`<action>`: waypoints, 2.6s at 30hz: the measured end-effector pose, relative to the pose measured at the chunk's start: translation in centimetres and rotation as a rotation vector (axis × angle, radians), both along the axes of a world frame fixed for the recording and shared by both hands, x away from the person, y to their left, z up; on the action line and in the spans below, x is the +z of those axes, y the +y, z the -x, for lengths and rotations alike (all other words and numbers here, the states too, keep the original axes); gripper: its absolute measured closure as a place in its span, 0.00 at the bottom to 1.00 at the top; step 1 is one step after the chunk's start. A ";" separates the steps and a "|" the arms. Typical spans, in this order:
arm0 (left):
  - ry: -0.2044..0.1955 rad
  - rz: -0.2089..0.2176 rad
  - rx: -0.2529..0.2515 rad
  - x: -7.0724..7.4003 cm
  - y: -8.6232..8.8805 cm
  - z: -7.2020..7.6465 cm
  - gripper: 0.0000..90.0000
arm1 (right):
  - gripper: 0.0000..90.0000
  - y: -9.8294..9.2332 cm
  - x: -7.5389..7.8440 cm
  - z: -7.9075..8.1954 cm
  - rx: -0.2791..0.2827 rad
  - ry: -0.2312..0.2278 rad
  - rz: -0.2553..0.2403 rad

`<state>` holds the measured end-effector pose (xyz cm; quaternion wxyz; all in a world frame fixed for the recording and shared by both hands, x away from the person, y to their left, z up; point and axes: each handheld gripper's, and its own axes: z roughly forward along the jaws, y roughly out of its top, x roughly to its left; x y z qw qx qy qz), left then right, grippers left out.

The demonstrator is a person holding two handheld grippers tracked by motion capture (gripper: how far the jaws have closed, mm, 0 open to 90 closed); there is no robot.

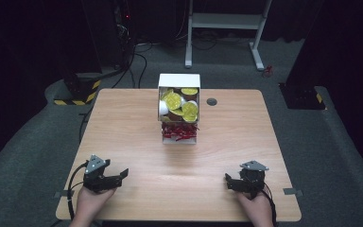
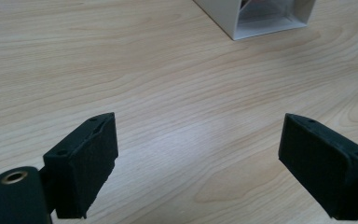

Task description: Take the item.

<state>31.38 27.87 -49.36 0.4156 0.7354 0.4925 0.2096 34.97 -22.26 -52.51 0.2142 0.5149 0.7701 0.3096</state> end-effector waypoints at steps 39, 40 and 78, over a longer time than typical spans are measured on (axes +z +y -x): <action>-0.069 0.043 -0.068 4.4 -9.2 -6.8 0.20 | 0.09 0.0 0.0 0.0 0.031 0.005 -0.003; -0.069 0.043 -0.068 4.4 -9.2 -6.8 0.20 | 0.09 0.0 0.0 0.0 0.031 0.005 -0.003; -0.128 0.034 -0.086 4.8 -13.6 -10.6 0.49 | 0.11 0.0 0.0 0.1 0.029 0.003 -0.005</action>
